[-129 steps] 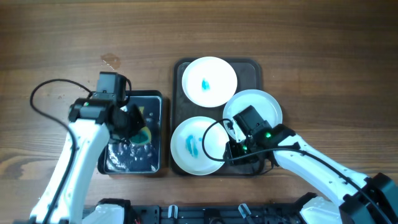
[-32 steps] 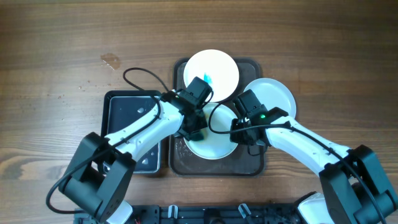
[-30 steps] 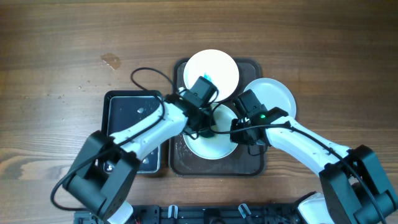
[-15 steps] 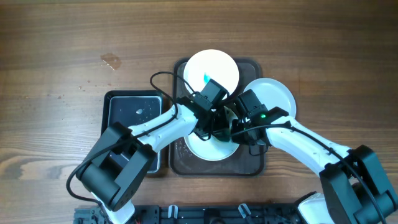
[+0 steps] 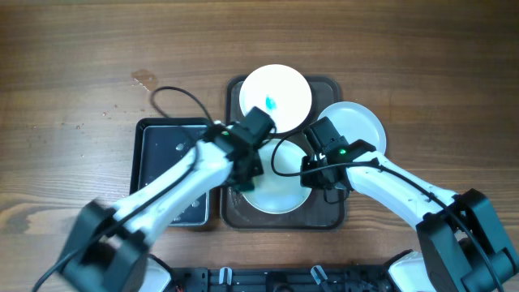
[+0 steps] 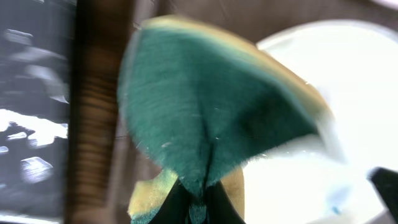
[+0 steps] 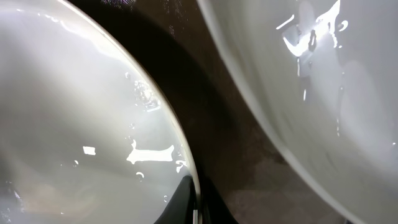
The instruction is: Clean dirty plates on tray and stack at the side
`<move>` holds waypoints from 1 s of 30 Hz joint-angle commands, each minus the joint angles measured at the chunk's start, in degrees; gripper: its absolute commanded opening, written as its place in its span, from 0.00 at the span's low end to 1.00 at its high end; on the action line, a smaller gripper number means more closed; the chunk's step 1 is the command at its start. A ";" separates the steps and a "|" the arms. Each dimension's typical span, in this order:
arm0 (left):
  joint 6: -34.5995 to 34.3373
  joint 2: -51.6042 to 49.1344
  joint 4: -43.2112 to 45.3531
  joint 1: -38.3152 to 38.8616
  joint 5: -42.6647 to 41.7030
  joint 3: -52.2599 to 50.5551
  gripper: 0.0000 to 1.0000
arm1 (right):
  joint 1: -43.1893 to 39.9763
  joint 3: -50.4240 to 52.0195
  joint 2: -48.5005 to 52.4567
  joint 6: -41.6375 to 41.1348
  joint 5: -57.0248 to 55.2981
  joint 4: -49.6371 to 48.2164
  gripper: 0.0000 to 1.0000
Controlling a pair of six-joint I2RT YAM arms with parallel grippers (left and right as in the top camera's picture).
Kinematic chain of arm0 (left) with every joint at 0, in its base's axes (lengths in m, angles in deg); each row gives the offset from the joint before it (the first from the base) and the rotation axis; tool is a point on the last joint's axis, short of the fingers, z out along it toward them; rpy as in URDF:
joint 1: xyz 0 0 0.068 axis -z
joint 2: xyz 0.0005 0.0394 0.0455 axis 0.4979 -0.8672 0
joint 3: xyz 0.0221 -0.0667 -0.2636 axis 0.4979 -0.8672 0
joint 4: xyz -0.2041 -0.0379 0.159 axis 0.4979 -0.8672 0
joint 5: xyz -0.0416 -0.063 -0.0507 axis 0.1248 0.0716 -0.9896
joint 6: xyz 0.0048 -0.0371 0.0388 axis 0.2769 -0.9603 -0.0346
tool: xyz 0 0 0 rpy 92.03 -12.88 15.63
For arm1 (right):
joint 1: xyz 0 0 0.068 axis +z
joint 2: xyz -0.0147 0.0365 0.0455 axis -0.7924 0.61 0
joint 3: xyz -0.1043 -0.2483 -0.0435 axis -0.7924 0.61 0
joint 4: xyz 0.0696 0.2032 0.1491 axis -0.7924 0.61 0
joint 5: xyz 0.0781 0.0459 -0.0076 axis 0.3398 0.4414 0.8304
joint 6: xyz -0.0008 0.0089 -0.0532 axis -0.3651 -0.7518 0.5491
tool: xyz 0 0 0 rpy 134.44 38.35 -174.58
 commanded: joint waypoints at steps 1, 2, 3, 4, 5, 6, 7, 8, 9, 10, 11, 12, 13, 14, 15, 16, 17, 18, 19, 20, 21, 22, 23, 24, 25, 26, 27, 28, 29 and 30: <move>-0.33 8.94 -2.56 -3.56 4.50 -0.24 0.04 | 0.07 0.94 1.92 0.74 -3.26 1.03 0.04; -0.31 11.21 -3.96 -4.83 4.52 -0.24 0.04 | 0.07 0.94 1.92 0.74 -3.23 1.05 0.04; 0.17 13.00 -5.09 -6.14 4.52 -0.24 0.04 | 0.07 0.94 1.92 0.76 -3.26 1.07 0.04; 1.68 14.95 -6.34 -8.04 4.55 -0.24 0.04 | 0.07 0.94 1.92 0.74 -3.26 1.14 0.04; 2.86 16.44 -7.65 -10.14 4.98 -0.26 0.04 | 0.07 0.94 1.92 0.76 -3.26 1.16 0.04; 2.89 17.05 -8.81 -11.63 6.23 -0.26 0.04 | 0.07 0.94 1.92 0.74 -3.26 1.14 0.04; 2.91 17.20 -10.38 -13.62 9.03 -0.35 0.04 | 0.09 0.94 1.92 0.76 -3.26 1.14 0.05; 2.93 16.96 -10.80 -15.04 10.62 -1.09 0.04 | 0.07 0.94 1.92 0.76 -3.26 1.16 0.05; 2.95 16.76 -10.67 -15.76 11.15 -1.79 0.04 | 0.07 0.94 1.92 0.76 -3.26 1.16 0.06; 2.95 16.39 -9.90 -16.83 11.39 -3.45 0.04 | 0.07 0.98 1.92 0.83 -3.30 1.09 0.06; 2.97 15.87 -8.37 -17.75 11.37 -5.92 0.04 | 0.07 0.98 1.92 1.03 -3.32 0.79 0.05; 3.26 15.37 -6.86 -18.36 11.34 -8.04 0.04 | 0.07 0.98 1.92 1.01 -3.30 0.61 0.05; 4.04 14.75 -4.50 -19.04 10.99 -10.75 0.04 | 0.07 0.98 1.92 1.03 -3.28 0.50 0.05; 4.26 14.05 -2.29 -19.61 10.56 -13.07 0.04 | 0.07 0.98 1.92 1.01 -3.28 0.52 0.05; 4.63 13.27 -0.44 -20.39 9.68 -15.23 0.04 | 0.07 0.98 1.92 0.98 -3.28 0.52 0.05; 5.88 12.37 1.55 -21.35 7.96 -16.96 0.04 | 0.07 0.98 1.92 1.09 -3.28 0.52 0.04; 7.10 11.47 3.04 -22.64 5.62 -18.08 0.04 | 0.07 0.98 1.92 2.16 -3.28 0.48 0.04; 8.37 10.97 3.69 -23.63 3.69 -18.23 0.04 | 0.07 0.98 1.92 2.80 -3.30 0.37 0.04; 10.71 10.73 4.76 -25.07 0.57 -18.21 0.13 | 0.07 0.98 1.92 4.17 -3.28 -0.24 0.05; 12.15 10.82 5.33 -26.08 -1.70 -18.12 0.25 | 0.07 0.98 1.92 6.05 -3.28 -1.22 0.05; 13.27 11.08 5.38 -27.12 -3.78 -17.86 0.33 | 0.07 0.98 1.92 8.41 -3.28 -2.38 0.05; 14.25 11.32 5.25 -28.17 -5.60 -17.35 0.44 | 0.07 0.98 1.92 10.64 -3.28 -3.50 0.04; 15.34 11.87 4.81 -29.53 -7.85 -16.50 0.49 | 0.07 0.96 1.92 12.22 -3.17 -4.33 0.04; 16.13 12.35 4.28 -30.38 -9.22 -15.78 0.51 | 0.07 0.81 1.90 12.70 -2.69 -4.39 0.04; 16.26 13.31 2.80 -31.50 -10.21 -14.45 0.53 | 0.07 0.13 1.66 12.76 -1.97 -3.32 0.04; 16.39 14.38 1.11 -32.28 -10.56 -13.25 0.54 | 0.07 -1.22 1.18 12.68 -1.95 -0.90 0.04; 17.11 15.39 -0.26 -32.85 -10.84 -12.17 0.55 | 0.07 -2.82 0.66 12.52 -1.97 1.64 0.04; 17.77 16.39 -1.66 -33.35 -11.17 -11.06 0.59 | 0.07 -4.81 0.02 12.52 -1.99 4.44 0.04; 17.77 17.75 -3.56 -34.01 -11.15 -9.62 0.61 | 0.07 -8.02 -0.87 12.55 -1.99 8.44 0.04; 17.77 19.10 -4.98 -34.84 -11.15 -8.28 0.62 | 0.07 -10.54 -1.42 12.57 -1.99 11.26 0.04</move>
